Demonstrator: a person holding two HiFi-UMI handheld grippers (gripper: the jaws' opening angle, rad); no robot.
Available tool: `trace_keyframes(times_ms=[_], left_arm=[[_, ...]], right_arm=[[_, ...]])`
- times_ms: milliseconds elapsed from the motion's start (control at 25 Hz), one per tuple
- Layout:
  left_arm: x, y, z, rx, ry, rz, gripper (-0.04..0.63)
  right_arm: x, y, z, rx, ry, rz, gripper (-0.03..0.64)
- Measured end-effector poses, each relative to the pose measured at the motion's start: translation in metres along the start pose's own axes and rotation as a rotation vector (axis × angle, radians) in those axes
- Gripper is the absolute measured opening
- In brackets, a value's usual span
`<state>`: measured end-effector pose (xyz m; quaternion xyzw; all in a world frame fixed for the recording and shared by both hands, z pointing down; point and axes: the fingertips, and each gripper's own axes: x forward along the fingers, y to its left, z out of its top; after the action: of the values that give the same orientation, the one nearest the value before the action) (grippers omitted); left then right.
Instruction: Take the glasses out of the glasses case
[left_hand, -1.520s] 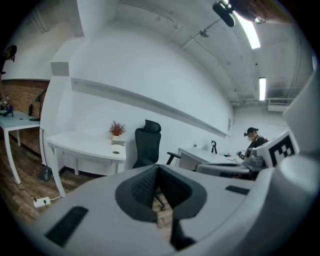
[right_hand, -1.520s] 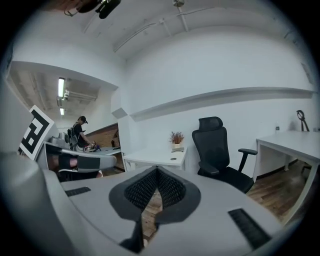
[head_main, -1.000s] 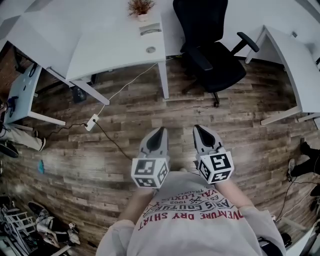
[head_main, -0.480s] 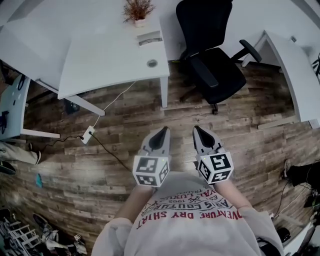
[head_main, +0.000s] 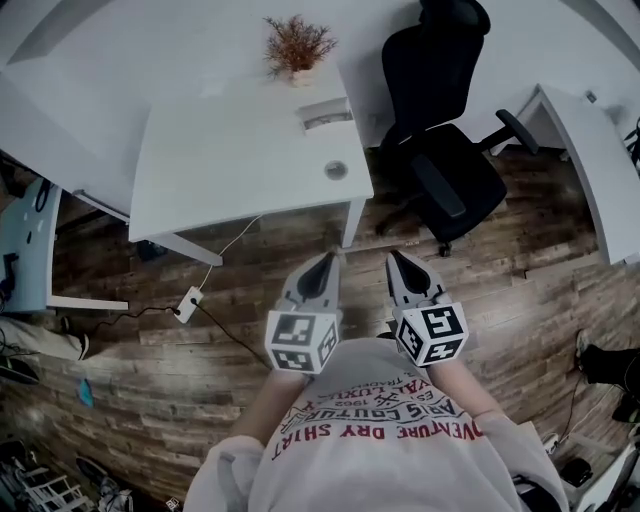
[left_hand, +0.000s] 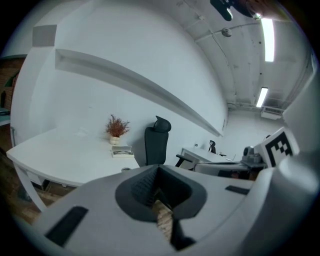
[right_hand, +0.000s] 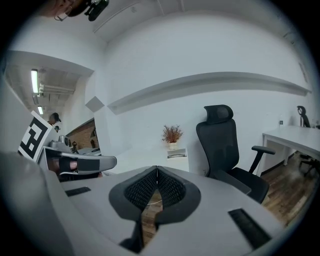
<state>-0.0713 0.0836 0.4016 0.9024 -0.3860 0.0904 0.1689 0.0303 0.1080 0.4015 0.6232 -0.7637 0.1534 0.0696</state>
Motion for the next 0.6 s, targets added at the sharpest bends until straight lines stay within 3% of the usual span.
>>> trace_keyframes(times_ms=[240,600], left_arm=[[0.011,0.028,0.002,-0.025,0.01,0.016,0.002],[0.048,0.074,0.018,-0.044,-0.008,0.131,0.002]], right_arm=[[0.035,0.0,0.006,-0.002,0.022,0.007,0.012],[0.109,-0.017,0.019,-0.048,0.043,0.114,0.012]])
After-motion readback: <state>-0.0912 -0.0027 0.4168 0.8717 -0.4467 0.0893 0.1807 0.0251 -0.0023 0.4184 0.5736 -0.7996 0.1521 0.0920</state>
